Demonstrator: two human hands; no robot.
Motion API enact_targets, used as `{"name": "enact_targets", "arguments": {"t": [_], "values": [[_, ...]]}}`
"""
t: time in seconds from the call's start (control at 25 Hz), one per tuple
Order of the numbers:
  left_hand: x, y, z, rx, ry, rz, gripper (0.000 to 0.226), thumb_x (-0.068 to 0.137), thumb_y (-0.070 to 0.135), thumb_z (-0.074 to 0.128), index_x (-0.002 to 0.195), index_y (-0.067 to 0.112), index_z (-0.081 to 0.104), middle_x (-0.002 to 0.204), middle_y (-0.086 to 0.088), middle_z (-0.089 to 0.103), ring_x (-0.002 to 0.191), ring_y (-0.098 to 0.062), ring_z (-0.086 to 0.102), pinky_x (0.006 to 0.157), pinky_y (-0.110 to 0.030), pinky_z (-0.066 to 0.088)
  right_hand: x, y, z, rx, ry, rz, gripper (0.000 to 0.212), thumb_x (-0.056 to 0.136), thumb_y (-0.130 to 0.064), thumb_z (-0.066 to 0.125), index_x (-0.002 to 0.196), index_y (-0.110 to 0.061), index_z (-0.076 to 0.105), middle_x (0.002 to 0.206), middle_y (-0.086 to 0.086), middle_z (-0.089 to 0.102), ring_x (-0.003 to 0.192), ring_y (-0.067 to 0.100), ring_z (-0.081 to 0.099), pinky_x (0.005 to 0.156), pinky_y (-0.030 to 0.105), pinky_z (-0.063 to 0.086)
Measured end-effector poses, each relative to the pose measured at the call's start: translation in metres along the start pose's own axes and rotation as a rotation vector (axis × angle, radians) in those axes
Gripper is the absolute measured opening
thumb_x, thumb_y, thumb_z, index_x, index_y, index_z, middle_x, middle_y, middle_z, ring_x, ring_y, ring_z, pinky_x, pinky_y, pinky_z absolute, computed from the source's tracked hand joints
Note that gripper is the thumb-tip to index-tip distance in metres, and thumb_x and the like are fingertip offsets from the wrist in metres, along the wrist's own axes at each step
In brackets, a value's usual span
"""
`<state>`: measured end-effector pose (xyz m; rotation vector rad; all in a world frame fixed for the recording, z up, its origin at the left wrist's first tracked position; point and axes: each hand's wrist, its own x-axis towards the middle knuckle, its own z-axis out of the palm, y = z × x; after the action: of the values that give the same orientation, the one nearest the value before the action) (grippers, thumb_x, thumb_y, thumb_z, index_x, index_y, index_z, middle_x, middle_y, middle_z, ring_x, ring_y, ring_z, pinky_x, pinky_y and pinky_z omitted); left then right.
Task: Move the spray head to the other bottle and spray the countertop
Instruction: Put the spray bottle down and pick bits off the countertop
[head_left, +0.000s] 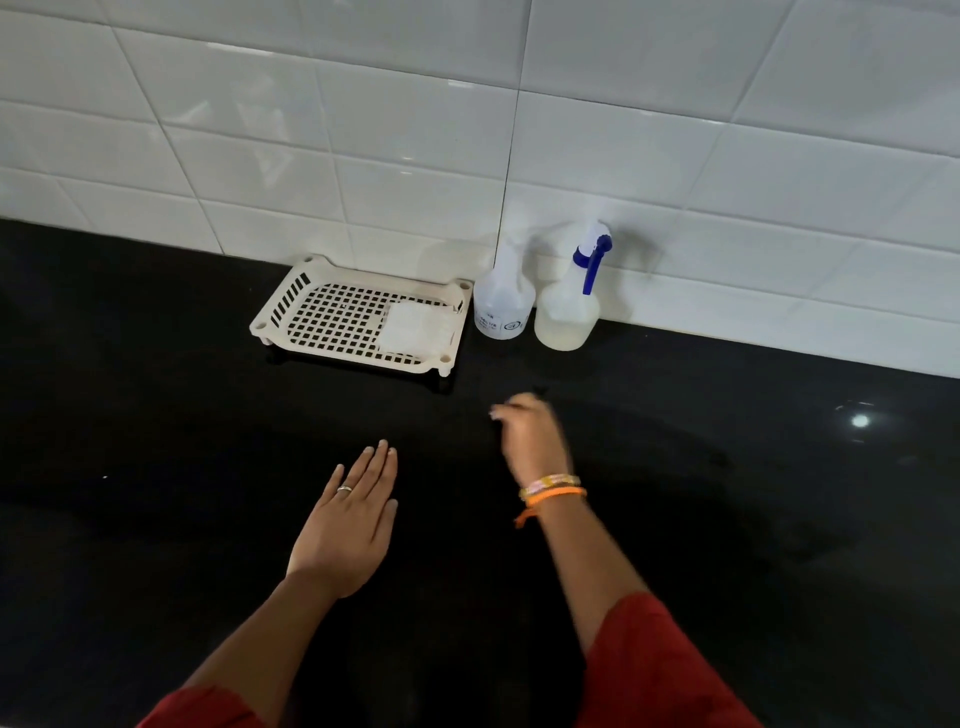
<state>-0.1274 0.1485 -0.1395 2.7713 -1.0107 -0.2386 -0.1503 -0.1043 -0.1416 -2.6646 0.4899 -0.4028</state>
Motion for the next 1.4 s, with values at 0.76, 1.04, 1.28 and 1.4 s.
{"name": "enact_targets", "arguments": {"t": [0.76, 1.04, 1.28, 1.4], "values": [[0.001, -0.001, 0.005, 0.051, -0.005, -0.013, 0.056, 0.099, 0.034, 0.016, 0.147, 0.014, -0.005, 0.159, 0.001, -0.005, 0.145, -0.011, -0.007, 0.119, -0.036, 0.000, -0.207, -0.113, -0.017, 0.084, -0.298, -0.147, 0.022, 0.093, -0.012, 0.044, 0.107, -0.013, 0.061, 0.112, 0.006, 0.056, 0.099, 0.022, 0.054, 0.082, 0.031, 0.049], [-0.003, 0.004, 0.004, 0.062, -0.008, -0.028, 0.057, 0.099, 0.034, 0.016, 0.147, 0.011, -0.003, 0.159, -0.003, -0.003, 0.146, -0.015, -0.004, 0.119, -0.036, 0.000, -0.276, 0.084, -0.120, -0.222, 0.226, 0.547, 0.031, 0.081, 0.008, 0.055, 0.105, -0.004, 0.070, 0.104, 0.019, 0.063, 0.090, 0.034, 0.062, 0.079, 0.039, 0.051], [-0.021, 0.005, 0.003, 0.056, -0.021, -0.038, 0.056, 0.100, 0.034, 0.015, 0.147, 0.010, -0.005, 0.159, -0.005, -0.004, 0.146, -0.018, -0.004, 0.119, -0.037, 0.002, -0.239, -0.060, -0.032, -0.026, 0.076, 0.308, 0.019, 0.091, -0.015, 0.051, 0.104, -0.018, 0.064, 0.102, 0.003, 0.059, 0.086, 0.015, 0.058, 0.077, 0.030, 0.052], [-0.029, 0.002, 0.005, 0.063, -0.023, -0.015, 0.056, 0.100, 0.033, 0.015, 0.146, 0.009, -0.006, 0.158, -0.004, -0.005, 0.146, -0.017, -0.005, 0.118, -0.036, 0.000, -0.229, -0.168, 0.006, 0.061, -0.203, -0.038, 0.022, 0.092, -0.022, 0.046, 0.104, -0.012, 0.060, 0.105, 0.006, 0.057, 0.091, 0.019, 0.054, 0.068, 0.028, 0.051]]}}
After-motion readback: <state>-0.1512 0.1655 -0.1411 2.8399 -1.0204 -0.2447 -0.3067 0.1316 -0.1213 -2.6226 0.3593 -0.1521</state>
